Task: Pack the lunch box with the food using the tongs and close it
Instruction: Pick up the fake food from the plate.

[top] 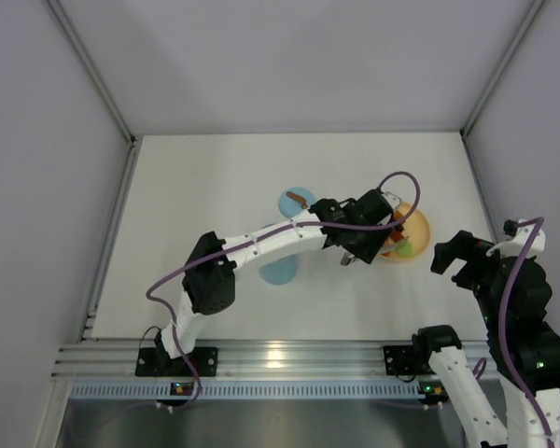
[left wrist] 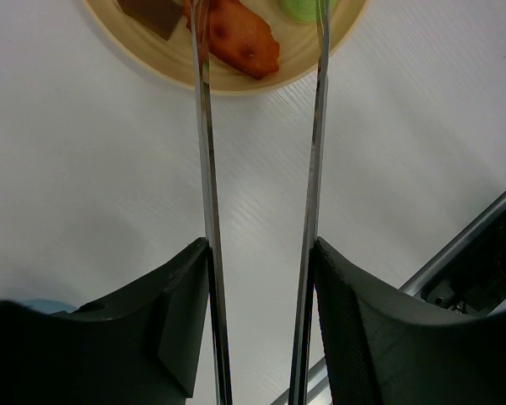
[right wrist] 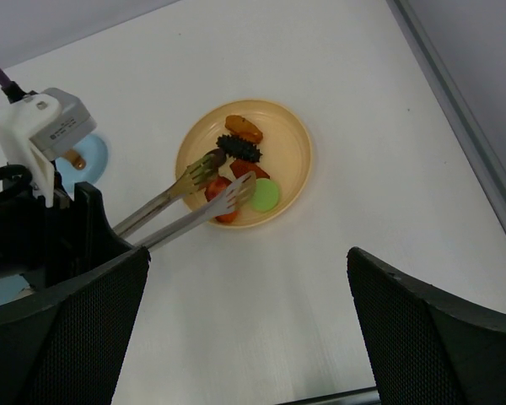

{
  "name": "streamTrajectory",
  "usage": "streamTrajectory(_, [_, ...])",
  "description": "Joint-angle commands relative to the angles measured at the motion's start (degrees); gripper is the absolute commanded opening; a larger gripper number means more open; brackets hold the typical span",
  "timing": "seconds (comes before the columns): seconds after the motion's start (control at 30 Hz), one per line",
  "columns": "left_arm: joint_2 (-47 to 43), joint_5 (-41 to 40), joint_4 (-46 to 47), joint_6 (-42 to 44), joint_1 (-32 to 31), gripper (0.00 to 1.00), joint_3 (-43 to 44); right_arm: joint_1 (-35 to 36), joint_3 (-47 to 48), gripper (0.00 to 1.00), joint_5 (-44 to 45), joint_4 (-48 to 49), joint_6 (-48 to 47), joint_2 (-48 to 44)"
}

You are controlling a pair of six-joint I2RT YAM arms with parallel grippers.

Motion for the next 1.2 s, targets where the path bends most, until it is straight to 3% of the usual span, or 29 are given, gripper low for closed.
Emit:
streamTrajectory(0.0, [1.0, 2.8, 4.8, 1.2, -0.1, 0.55, 3.2, -0.7, 1.5, 0.99, 0.6, -1.2, -0.9, -0.6])
streamTrajectory(0.57, [7.5, 7.0, 4.5, 1.3, -0.1, 0.54, 8.1, -0.7, 1.5, 0.99, 0.5, -1.2, -1.2, -0.7])
streamTrajectory(1.17, [4.5, 8.8, 4.2, 1.1, -0.5, 0.5, 3.0, -0.7, 1.0, 1.0, 0.0, -1.4, -0.7, -1.3])
